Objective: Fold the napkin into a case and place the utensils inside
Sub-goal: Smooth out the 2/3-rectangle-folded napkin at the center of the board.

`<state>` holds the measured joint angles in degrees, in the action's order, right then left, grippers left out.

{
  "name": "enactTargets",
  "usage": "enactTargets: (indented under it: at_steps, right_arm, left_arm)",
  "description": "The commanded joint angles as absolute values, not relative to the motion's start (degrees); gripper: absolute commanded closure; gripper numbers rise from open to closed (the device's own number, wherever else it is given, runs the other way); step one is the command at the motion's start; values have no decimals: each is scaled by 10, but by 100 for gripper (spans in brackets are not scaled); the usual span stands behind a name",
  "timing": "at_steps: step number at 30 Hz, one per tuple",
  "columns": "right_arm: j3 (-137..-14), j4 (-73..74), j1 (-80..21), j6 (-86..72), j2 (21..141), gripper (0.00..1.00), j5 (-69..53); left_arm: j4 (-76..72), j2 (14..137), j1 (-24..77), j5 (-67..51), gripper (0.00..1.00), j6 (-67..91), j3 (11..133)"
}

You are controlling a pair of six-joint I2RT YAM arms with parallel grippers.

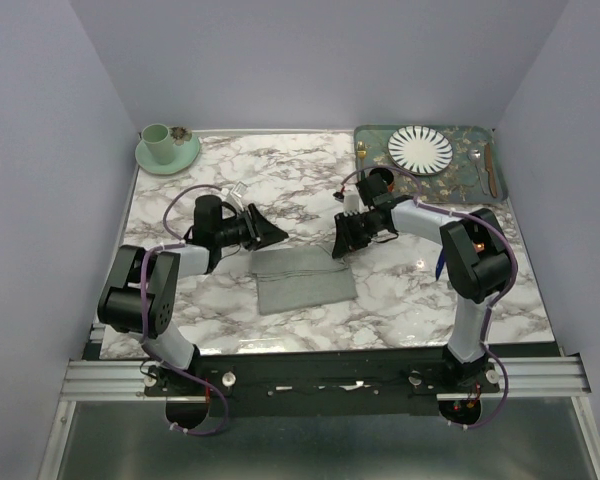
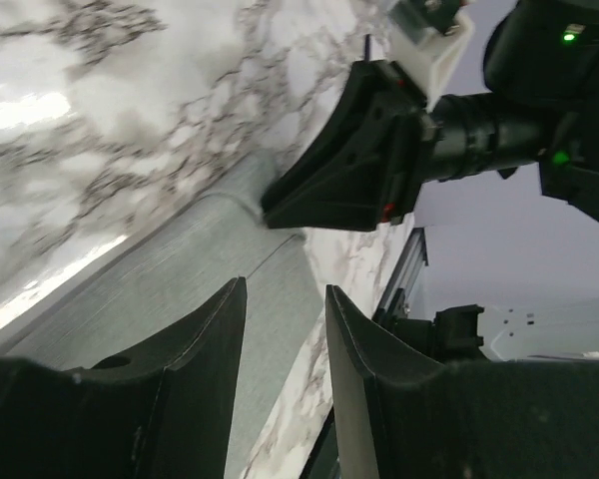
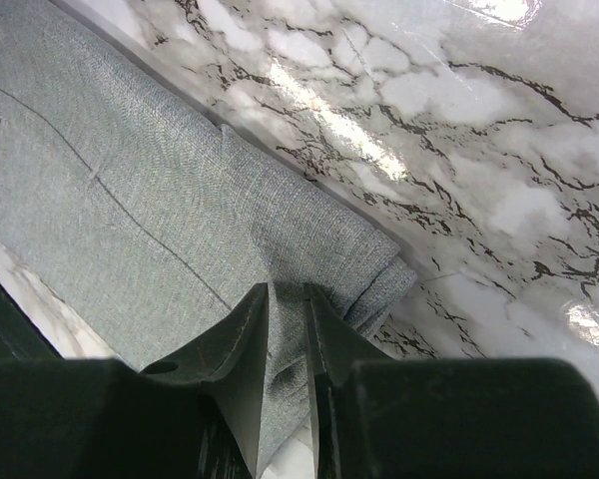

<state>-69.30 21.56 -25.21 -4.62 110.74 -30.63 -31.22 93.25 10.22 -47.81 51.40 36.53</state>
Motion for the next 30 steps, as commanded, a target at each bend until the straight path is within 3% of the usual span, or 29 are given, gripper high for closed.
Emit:
enactTargets:
  at_steps: [1,4,8,13,16,17,18,21,25,30]
  right_arm:
    - [-680,243,-262,-5,1103,71,-232]
    - [-684,260,-266,10,1104,71,-211]
    - [-688,284,-266,10,1115,72,-192]
    - [-694,303,-266,8,1125,72,-194]
    - [-695,305,-266,4,1117,72,-206]
    - [-697,307,-266,4,1114,71,-212]
    - [-703,309,-266,3,1112,71,-218]
    - [-710,319,-266,2,1104,70,-228]
    - [-723,334,-266,3,1096,67,-241]
    - [-732,345,-267,-12,1092,62,-243]
  left_arm:
    - [-407,971,154,-469,55,594,385]
    - [-450,1027,161,-453,58,619,380]
    - [-375,1088,160,-434,61,575,375]
    - [-357,1073,148,-481,58,530,372]
    - [-219,992,133,-493,55,377,425]
    - [-84,948,131,-489,53,314,472]
    - [-14,928,134,-482,53,153,495]
    - [196,868,164,-401,48,-125,542]
    - [265,796,219,-281,45,-298,502]
    - [227,754,296,-183,43,-330,441]
